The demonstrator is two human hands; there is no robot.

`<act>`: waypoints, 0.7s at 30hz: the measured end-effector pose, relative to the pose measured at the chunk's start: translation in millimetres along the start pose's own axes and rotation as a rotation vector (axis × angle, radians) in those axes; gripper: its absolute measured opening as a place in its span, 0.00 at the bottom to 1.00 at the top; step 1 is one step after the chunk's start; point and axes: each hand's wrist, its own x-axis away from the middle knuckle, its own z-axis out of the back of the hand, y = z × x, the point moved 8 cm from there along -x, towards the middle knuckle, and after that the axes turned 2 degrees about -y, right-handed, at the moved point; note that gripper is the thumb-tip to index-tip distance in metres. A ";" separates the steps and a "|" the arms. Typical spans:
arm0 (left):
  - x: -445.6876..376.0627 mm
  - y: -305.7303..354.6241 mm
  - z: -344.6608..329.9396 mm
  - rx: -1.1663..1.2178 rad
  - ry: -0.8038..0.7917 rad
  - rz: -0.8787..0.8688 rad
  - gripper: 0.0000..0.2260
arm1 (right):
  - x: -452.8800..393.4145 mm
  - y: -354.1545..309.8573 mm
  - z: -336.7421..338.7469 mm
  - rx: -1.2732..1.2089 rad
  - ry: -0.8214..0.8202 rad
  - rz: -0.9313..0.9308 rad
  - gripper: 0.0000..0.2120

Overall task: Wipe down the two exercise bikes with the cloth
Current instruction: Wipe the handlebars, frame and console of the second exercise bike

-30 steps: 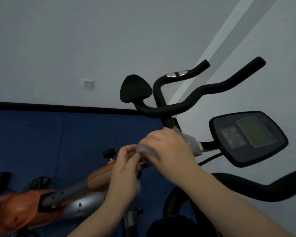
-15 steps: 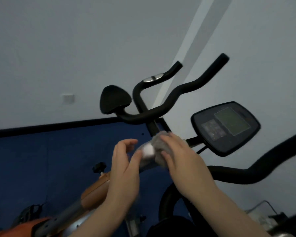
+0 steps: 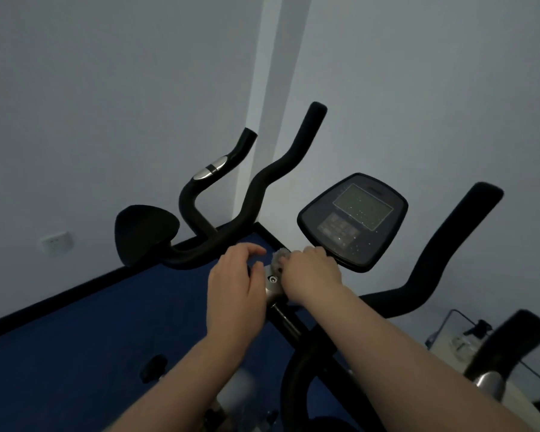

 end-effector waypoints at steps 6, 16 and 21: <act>0.0 3.0 1.9 -0.049 -0.003 -0.021 0.08 | -2.7 7.1 -18.5 -0.136 -0.051 -0.046 0.21; -35.3 34.9 -16.0 -0.012 -0.244 -0.095 0.06 | 13.0 54.6 8.6 -0.236 -0.071 0.048 0.13; -56.4 25.8 -65.5 -0.349 -0.443 -0.061 0.08 | -14.6 137.8 70.2 -0.270 0.434 -0.221 0.14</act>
